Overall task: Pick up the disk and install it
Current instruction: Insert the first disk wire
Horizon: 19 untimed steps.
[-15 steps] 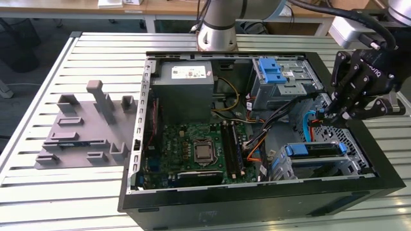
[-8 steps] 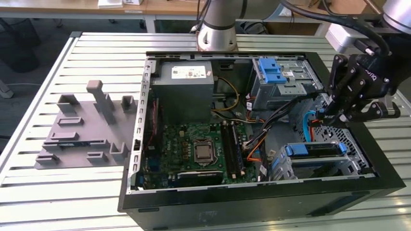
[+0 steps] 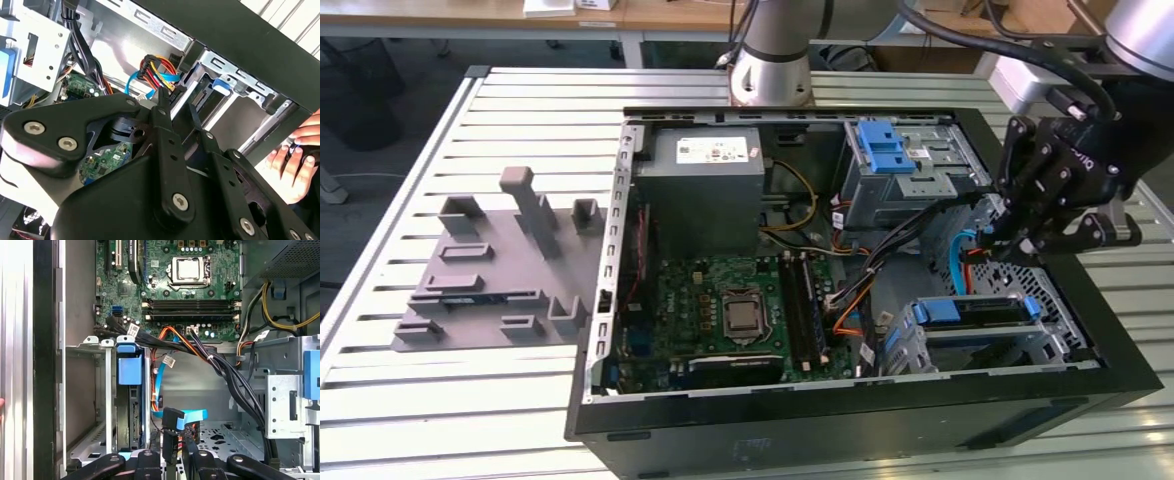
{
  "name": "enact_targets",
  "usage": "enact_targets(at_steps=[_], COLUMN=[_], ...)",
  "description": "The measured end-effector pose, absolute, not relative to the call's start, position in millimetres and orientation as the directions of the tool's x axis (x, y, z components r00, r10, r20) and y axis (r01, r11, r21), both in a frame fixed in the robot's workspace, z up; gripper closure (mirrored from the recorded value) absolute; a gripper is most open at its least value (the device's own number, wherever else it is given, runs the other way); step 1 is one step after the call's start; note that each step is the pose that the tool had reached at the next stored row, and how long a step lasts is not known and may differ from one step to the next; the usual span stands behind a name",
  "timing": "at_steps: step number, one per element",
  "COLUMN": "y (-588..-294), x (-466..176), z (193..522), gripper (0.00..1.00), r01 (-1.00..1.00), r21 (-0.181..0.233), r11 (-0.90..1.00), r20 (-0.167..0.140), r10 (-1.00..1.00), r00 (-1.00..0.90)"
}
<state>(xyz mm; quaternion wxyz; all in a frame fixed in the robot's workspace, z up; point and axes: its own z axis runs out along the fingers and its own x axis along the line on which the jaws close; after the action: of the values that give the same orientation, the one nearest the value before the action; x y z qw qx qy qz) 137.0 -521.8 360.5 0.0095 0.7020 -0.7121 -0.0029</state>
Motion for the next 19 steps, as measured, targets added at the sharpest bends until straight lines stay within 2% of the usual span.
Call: enact_targets(at_steps=[4,6,19], y=[-521.0,-520.8,-527.8], x=[137.0,137.0,137.0], z=[358.8,358.1,355.7], gripper=[0.7,0.83,0.84], r01=[-1.0,-1.0,-1.0], r21=[0.017,0.017,0.019], r11=[0.014,0.014,0.014], r20=[0.01,0.01,0.01], r10=[-1.0,-1.0,-1.0], r00=[-0.014,-0.014,-0.014])
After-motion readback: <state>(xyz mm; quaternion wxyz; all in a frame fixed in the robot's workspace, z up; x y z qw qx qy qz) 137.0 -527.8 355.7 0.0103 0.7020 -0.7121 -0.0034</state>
